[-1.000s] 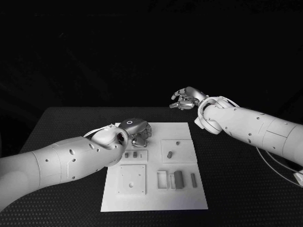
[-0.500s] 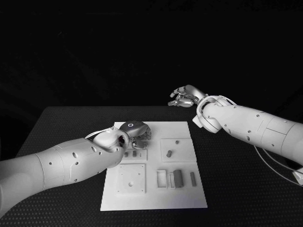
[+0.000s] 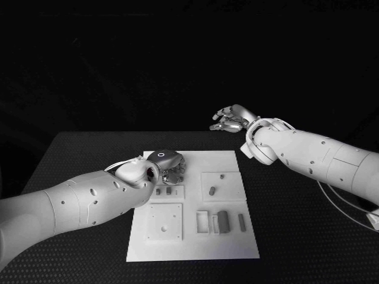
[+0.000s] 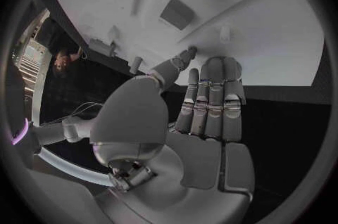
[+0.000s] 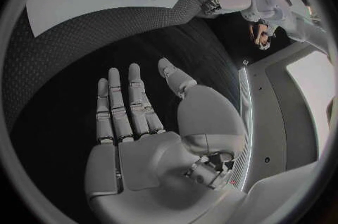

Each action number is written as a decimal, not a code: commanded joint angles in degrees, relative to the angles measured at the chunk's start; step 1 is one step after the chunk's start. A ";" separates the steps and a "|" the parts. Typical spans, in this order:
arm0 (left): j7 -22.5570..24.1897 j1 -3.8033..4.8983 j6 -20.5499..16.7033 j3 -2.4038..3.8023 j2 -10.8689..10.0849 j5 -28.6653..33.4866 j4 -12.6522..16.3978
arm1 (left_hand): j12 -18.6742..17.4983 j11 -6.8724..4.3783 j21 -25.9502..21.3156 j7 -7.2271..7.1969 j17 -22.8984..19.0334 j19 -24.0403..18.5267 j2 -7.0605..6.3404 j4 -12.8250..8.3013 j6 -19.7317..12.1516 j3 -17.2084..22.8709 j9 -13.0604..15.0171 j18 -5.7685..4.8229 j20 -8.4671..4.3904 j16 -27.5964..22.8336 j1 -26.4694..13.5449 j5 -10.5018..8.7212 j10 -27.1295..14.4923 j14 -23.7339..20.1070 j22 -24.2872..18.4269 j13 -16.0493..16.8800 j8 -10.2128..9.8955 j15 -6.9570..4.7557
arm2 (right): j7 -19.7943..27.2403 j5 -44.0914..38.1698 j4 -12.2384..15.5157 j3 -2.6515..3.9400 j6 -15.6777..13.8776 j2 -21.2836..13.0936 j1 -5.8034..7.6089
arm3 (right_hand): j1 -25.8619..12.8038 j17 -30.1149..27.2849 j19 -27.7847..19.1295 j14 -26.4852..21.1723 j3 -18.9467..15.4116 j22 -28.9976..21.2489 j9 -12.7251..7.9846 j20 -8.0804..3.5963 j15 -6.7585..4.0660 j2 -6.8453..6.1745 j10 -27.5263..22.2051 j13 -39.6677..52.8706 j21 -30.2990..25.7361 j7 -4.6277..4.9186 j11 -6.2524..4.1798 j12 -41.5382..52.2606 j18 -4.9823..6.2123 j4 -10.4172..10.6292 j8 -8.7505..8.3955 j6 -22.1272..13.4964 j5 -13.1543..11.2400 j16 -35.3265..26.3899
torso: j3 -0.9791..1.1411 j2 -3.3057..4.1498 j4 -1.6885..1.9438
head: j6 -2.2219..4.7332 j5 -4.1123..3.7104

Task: Assemble the parts on the task board

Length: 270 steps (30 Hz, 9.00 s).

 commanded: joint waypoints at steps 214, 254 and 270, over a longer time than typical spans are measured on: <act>4.86 -2.78 3.25 5.43 -7.79 11.78 2.03 | -1.32 -4.19 30.60 -0.96 2.89 12.17 5.29 -0.11 7.16 4.56 -3.17 7.54 -4.53 25.66 2.50 0.80 10.15 15.87 6.08 -0.65 2.64 -4.95 | 0.33 0.38 0.66 0.03 1.85 -0.21 -0.02 | 0.04 0.20 -0.06 1.33 -0.83 0.56 -0.24 0.10 -0.04 0.61 -3.76 -2.47 -1.15 2.30 5.34 -1.02 -0.18 -0.15 0.28 1.52 0.04 -1.84 | -0.01 -0.10 -0.06 | -0.93 -0.41; 4.11 -2.79 5.42 5.24 -6.80 10.63 1.01 | -1.50 -4.19 30.59 -0.95 2.72 12.14 5.38 -0.23 7.11 4.67 -3.16 7.50 -4.56 25.69 2.54 0.84 10.17 15.86 6.07 -0.55 2.60 -4.95 | 0.36 0.38 0.65 0.03 1.86 -0.17 -0.02 | 0.07 0.29 0.01 1.43 -0.90 0.65 -0.27 0.12 -0.04 0.63 -3.65 -2.79 -1.29 2.29 5.33 -1.05 -0.15 -0.14 0.33 1.53 0.04 -2.05 | -0.06 -0.10 -0.12 | -1.30 -0.67; 4.39 -2.89 7.38 5.05 -6.57 10.65 1.20 | -1.54 -4.19 30.59 -0.95 2.66 12.13 5.41 -0.24 7.10 4.68 -3.15 7.48 -4.56 25.71 2.51 0.84 10.20 15.85 6.07 -0.51 2.60 -4.95 | 0.33 0.38 0.57 0.03 1.93 -0.21 -0.02 | 0.04 0.33 0.03 1.48 -0.94 0.70 -0.29 0.14 -0.04 0.65 -3.60 -2.93 -1.35 2.29 5.33 -1.06 -0.14 -0.13 0.35 1.53 0.04 -2.14 | -0.01 -0.12 -0.07 | -1.53 -0.89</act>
